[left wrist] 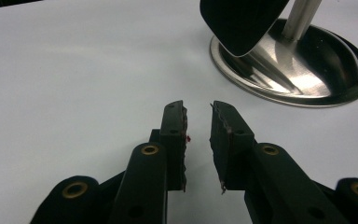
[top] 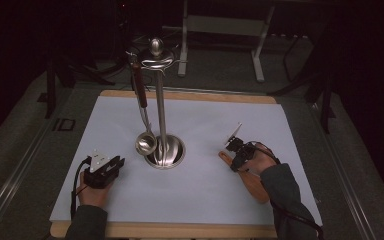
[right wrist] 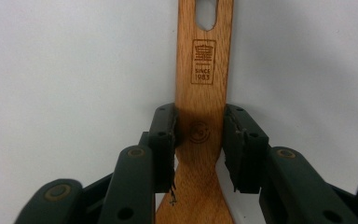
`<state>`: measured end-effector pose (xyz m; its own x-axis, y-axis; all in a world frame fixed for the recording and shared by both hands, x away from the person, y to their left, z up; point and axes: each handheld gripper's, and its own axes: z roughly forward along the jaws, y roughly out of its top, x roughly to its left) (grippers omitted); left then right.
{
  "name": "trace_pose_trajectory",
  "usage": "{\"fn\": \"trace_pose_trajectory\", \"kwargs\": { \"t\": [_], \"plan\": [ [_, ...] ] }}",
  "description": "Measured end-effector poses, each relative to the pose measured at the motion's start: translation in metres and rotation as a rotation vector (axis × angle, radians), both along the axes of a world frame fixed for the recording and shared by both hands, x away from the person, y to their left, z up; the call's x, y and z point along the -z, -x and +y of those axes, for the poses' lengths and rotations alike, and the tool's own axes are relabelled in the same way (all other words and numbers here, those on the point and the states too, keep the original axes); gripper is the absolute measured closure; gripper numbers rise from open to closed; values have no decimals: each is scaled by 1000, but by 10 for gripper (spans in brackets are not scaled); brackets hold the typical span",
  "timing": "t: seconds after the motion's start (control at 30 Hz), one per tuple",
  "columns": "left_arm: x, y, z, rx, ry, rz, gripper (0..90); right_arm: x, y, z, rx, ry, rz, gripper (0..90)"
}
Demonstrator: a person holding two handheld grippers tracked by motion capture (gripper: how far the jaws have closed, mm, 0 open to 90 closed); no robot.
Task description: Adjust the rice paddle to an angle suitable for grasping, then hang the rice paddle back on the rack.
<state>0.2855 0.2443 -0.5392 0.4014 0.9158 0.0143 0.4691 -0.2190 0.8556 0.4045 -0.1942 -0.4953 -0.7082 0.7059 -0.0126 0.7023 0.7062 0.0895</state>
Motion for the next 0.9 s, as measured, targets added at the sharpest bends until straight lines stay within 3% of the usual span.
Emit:
{"fn": "trace_pose_trajectory", "kwargs": {
  "t": [0.33,0.53,0.9],
  "plan": [
    [0,0,0,-1,-4,2,754,-10,3,-4,2,-56,-37,663],
    [0,0,0,-1,-6,0,754,-16,4,-3,-27,-77,-59,664],
    [0,0,0,-3,-4,-4,754,-27,9,-2,-57,-163,-101,664]
  ]
}}
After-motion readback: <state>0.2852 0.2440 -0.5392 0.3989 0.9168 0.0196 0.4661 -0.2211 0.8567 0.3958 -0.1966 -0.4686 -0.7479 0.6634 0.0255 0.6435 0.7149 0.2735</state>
